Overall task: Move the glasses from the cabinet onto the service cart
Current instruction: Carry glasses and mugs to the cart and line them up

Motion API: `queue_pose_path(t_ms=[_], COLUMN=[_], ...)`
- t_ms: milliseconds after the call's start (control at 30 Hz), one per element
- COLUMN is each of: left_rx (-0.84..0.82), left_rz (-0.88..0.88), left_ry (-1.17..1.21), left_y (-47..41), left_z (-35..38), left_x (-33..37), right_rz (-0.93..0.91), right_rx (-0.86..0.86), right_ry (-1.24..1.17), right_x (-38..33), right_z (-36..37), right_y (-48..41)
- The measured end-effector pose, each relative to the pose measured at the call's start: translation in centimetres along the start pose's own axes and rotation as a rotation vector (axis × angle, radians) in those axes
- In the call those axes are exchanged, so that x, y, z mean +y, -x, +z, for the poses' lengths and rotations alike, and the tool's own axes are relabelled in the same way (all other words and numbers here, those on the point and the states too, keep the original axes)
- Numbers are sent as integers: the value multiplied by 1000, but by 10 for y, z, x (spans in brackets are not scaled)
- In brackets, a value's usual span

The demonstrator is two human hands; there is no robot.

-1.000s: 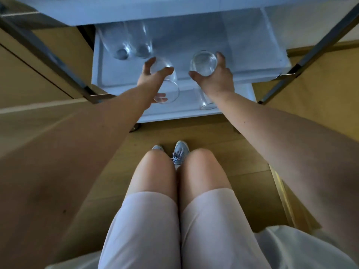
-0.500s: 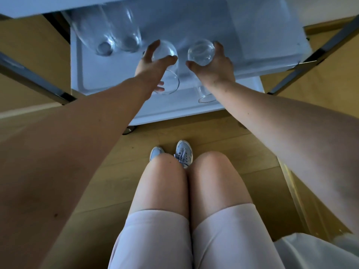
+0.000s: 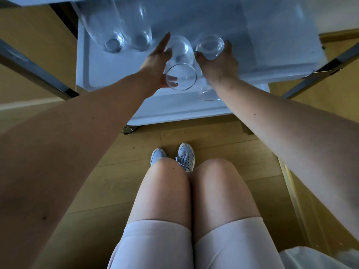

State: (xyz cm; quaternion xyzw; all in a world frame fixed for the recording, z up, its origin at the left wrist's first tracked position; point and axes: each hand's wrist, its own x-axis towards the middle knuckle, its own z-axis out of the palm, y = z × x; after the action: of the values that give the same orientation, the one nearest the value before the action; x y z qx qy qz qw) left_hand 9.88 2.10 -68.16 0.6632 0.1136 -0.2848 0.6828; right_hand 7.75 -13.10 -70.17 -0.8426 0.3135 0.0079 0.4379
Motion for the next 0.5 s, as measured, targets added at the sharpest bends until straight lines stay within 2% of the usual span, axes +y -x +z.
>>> queue_pose_path(t_ms=[167,400,500], left_rx=[46,75,96], left_rz=[81,46,17], left_ry=[-140,-93,-64], left_y=[7,10,11], left_z=[3,8,7], left_x=[0,-2,-2], right_rz=[25,72,-22], right_rx=[-49,-95,-84], right_ry=[12,27,-49], right_x=[-2,-12,-9], right_z=[-4,-8,-11], right_y=[-7,-7,-4])
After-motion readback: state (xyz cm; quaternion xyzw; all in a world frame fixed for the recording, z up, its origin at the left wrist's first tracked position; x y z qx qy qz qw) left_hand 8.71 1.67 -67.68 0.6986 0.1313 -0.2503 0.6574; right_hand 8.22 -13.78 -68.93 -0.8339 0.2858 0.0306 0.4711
